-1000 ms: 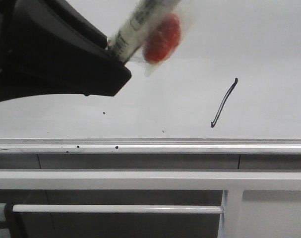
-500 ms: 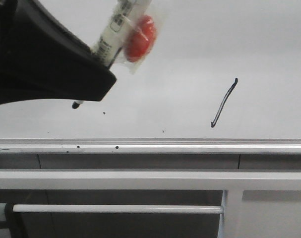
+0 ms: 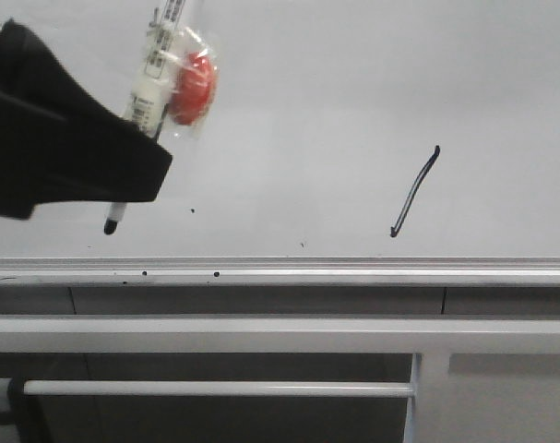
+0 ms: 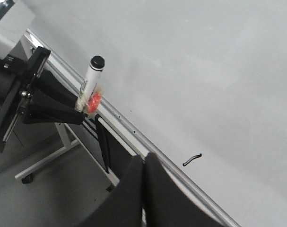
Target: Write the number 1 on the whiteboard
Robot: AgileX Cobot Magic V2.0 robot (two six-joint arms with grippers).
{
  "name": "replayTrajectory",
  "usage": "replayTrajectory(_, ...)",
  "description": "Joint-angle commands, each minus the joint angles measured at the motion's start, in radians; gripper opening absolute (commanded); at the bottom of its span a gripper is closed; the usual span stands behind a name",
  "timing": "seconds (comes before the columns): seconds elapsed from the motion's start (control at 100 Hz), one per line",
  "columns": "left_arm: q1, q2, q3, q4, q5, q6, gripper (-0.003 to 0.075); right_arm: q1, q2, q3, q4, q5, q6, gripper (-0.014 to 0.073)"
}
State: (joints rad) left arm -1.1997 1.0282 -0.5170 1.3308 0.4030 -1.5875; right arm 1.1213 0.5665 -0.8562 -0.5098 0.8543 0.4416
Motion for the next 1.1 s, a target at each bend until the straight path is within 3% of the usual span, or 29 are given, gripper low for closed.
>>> replayTrajectory(0.0,-0.003,-0.011,0.015,0.186,0.026,-0.252,-0.0020,-0.003,-0.018,-0.031,-0.065,-0.035,-0.001,-0.0063)
replayTrajectory(0.08,-0.003,-0.011,0.054,0.287,0.077,-0.421,-0.0020,-0.003,-0.031,-0.020,-0.099,-0.020,-0.001,-0.0063)
replayTrajectory(0.3,-0.113,-0.009,0.098,0.313,0.246,-0.534,-0.0020,-0.003,-0.065,0.080,-0.158,-0.088,0.012,-0.0063)
replayTrajectory(0.39,-0.186,-0.008,0.112,0.319,0.388,-0.589,-0.0020,-0.003,-0.084,0.141,-0.217,-0.128,0.116,-0.0063)
replayTrajectory(0.56,-0.281,-0.008,0.158,0.327,0.537,-0.716,-0.0020,-0.003,-0.144,0.237,-0.355,-0.163,0.301,-0.0063)
replayTrajectory(0.84,-0.291,0.103,0.190,0.445,0.590,-0.941,-0.0020,-0.003,-0.217,0.327,-0.464,-0.167,0.391,-0.0063)
replayTrajectory(1.09,-0.291,0.321,0.188,0.513,0.765,-1.207,-0.0020,-0.003,-0.217,0.337,-0.470,-0.165,0.391,-0.0063)
